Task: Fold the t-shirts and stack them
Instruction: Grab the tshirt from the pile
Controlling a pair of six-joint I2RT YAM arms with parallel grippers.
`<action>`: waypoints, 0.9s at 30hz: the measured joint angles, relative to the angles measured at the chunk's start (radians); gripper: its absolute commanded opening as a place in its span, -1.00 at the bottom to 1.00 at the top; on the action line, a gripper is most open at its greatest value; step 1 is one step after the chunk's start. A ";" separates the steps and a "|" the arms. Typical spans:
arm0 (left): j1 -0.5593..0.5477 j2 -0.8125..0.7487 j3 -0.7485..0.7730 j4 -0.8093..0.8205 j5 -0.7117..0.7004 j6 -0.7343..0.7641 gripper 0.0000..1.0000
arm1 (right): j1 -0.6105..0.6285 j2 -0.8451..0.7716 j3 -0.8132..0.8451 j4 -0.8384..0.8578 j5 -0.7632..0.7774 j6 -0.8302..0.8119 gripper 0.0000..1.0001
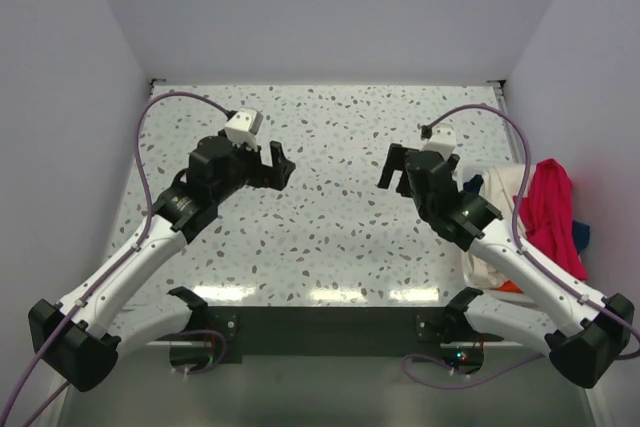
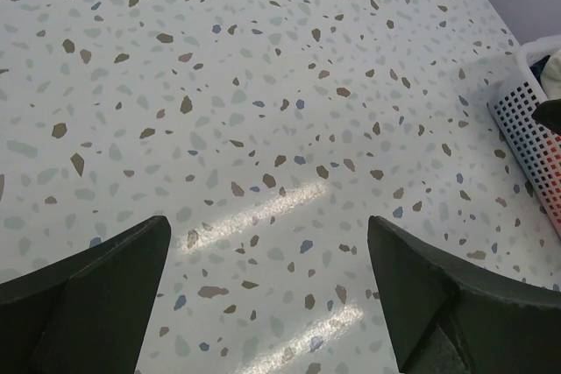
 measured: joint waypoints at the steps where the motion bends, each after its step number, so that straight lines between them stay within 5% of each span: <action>1: 0.000 0.000 0.000 0.000 0.004 0.000 1.00 | 0.000 -0.001 0.000 -0.011 0.010 0.001 0.97; 7: 0.000 0.000 0.000 0.002 0.023 -0.001 1.00 | 0.000 0.045 0.030 -0.080 0.040 -0.007 0.97; 14: 0.000 0.000 0.000 0.002 0.034 -0.001 1.00 | -0.027 0.302 0.223 -0.186 0.126 -0.014 0.97; 27: 0.000 0.007 0.000 0.002 0.055 -0.002 1.00 | -0.525 0.406 0.335 -0.360 0.238 0.032 0.97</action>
